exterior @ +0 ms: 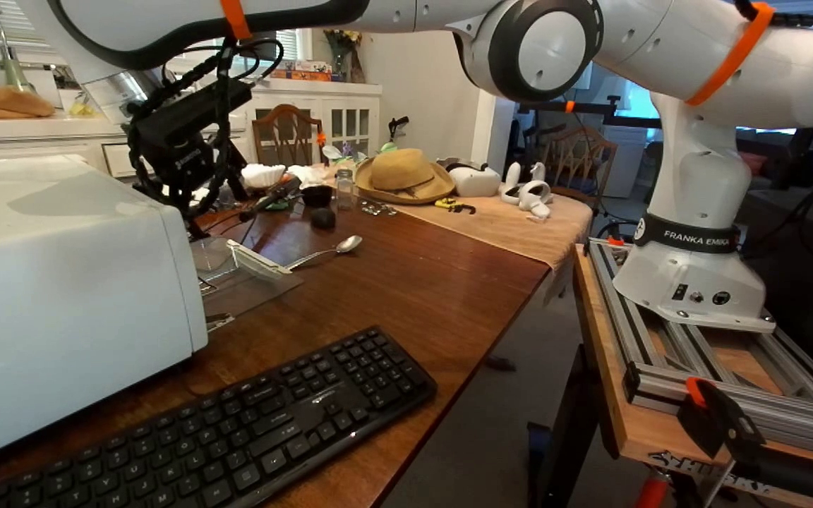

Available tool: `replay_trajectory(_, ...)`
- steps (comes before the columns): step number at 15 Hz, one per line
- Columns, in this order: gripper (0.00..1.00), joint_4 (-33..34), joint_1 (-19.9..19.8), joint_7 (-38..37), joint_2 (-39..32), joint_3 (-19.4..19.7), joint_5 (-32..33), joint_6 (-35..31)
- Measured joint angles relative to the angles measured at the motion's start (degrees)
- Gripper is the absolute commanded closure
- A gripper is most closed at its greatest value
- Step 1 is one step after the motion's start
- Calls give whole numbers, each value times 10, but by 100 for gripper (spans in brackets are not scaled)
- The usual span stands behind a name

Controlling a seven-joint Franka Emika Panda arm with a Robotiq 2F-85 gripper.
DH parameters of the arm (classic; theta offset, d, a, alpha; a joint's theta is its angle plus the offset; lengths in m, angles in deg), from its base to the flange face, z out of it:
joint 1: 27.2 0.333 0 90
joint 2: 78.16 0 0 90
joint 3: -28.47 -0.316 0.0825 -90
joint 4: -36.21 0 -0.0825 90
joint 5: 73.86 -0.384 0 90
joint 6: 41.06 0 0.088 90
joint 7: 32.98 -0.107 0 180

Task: Use the silver spoon to pull out the oven rack then put the blue masking tape on top of the oven.

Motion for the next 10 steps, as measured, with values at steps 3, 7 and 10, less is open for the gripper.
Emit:
replay_trajectory(3, 0, 0, -5, -26, 0, 0, -4, -38)
replay_trajectory(7, 0, 0, -6, -33, 0, 0, -4, -43)
replay_trajectory(10, 0, 1, -14, -74, 4, 1, -10, -75)
